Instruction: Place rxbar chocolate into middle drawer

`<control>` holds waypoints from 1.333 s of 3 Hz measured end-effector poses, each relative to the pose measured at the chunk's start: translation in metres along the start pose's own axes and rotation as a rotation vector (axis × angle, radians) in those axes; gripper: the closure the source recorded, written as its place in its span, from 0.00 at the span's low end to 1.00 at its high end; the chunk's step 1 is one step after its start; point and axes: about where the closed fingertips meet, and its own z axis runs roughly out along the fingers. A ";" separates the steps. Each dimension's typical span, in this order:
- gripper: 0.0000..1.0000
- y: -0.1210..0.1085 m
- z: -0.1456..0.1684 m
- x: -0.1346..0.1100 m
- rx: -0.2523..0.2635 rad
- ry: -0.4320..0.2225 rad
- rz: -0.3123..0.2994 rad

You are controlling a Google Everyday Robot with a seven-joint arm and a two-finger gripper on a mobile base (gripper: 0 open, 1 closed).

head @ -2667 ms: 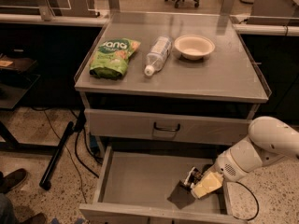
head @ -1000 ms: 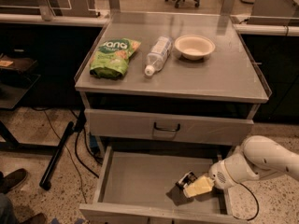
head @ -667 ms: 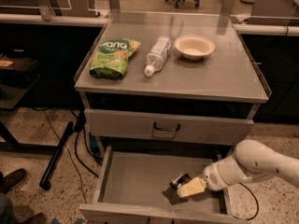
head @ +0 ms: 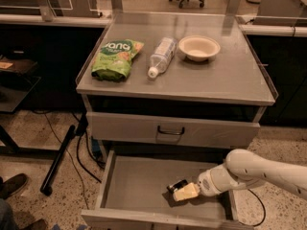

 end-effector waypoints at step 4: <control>1.00 0.011 0.058 0.012 0.003 0.049 0.000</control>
Offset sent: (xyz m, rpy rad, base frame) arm -0.0253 0.0359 -0.0439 0.0055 0.0763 0.0075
